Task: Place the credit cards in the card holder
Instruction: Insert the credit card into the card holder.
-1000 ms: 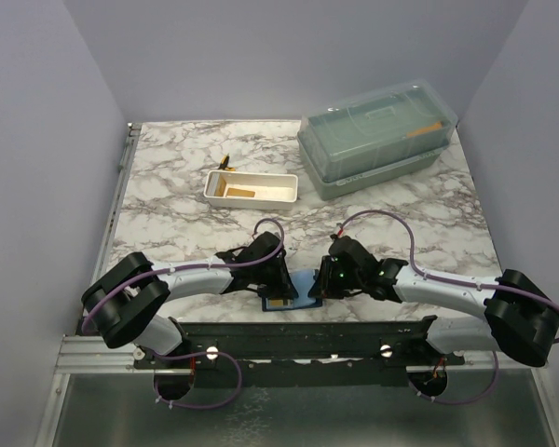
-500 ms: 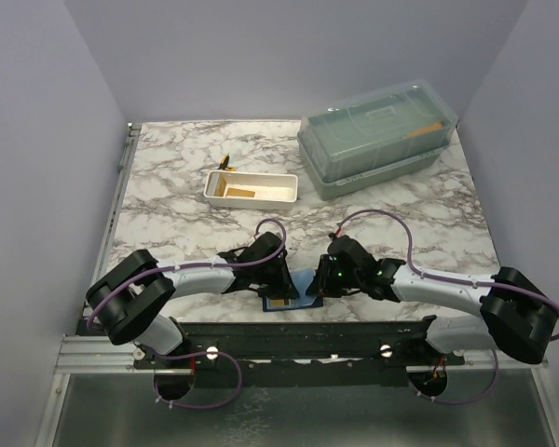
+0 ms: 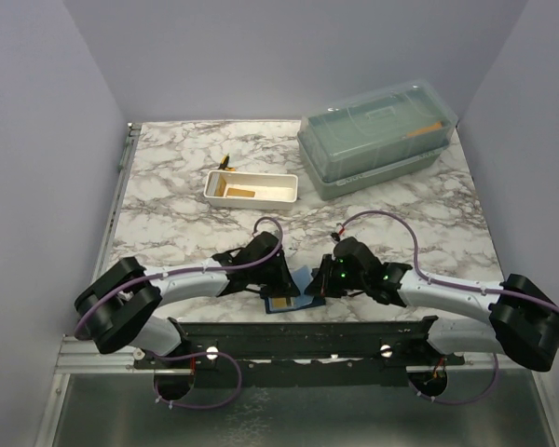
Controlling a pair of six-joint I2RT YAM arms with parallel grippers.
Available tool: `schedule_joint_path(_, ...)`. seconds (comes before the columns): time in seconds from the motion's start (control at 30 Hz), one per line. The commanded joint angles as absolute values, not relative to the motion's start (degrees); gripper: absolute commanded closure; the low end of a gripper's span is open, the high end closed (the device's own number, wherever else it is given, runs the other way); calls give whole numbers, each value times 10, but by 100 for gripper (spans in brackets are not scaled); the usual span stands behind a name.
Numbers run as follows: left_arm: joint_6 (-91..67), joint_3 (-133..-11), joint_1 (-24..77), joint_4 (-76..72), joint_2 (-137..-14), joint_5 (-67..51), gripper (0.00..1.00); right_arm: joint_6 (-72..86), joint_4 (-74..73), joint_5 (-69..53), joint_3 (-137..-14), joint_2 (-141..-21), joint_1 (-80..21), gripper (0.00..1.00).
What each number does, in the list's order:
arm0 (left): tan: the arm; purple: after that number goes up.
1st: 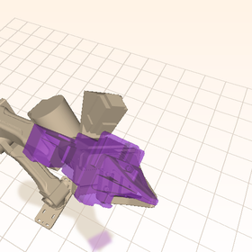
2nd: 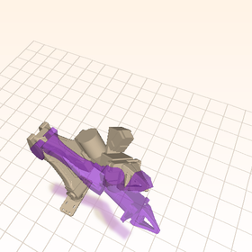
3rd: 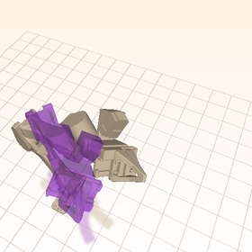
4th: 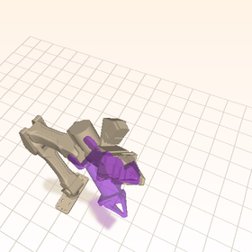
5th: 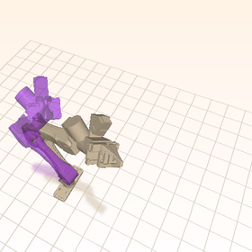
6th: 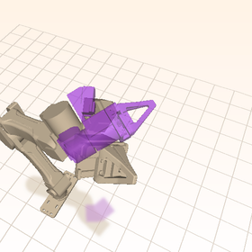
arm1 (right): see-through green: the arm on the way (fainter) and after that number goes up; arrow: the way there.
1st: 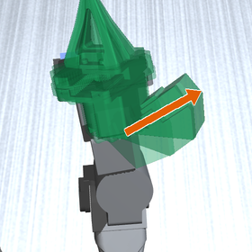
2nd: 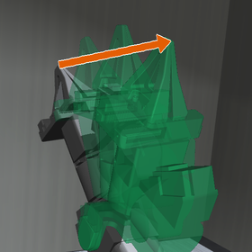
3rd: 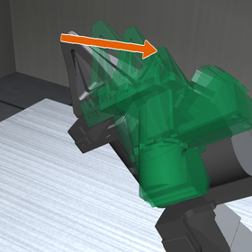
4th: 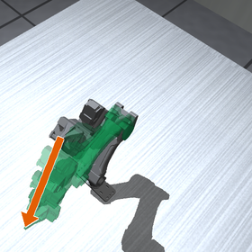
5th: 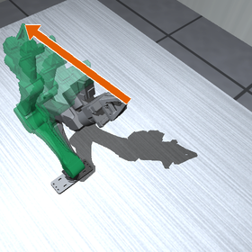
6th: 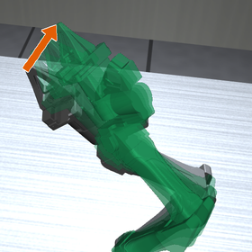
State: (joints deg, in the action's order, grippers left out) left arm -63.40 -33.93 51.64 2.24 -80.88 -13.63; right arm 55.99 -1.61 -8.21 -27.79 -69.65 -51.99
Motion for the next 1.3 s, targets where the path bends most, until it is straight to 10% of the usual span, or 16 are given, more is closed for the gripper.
schedule_joint_path(0.0, -645, -330, 520, 12, -787, -122, 83, 560, 9, -95, -278, -691, -517, 93)
schedule_joint_path(0.23, -671, -335, 520, 68, -701, -102, 64, 522, 1, -92, -292, -717, -517, 100)
schedule_joint_path(0.43, -669, -355, 519, 111, -663, -5, 30, 505, 4, -101, -299, -717, -517, 100)
schedule_joint_path(0.77, -677, -462, 522, 146, -829, 21, 29, 484, 1, -100, -313, -711, -518, 100)
schedule_joint_path(1.13, -676, -473, 523, 127, -860, 11, 51, 486, -21, -100, -314, -702, -517, 99)
schedule_joint_path(1.27, -663, -454, 523, 97, -846, 2, 59, 489, -32, -103, -315, -704, -518, 85)
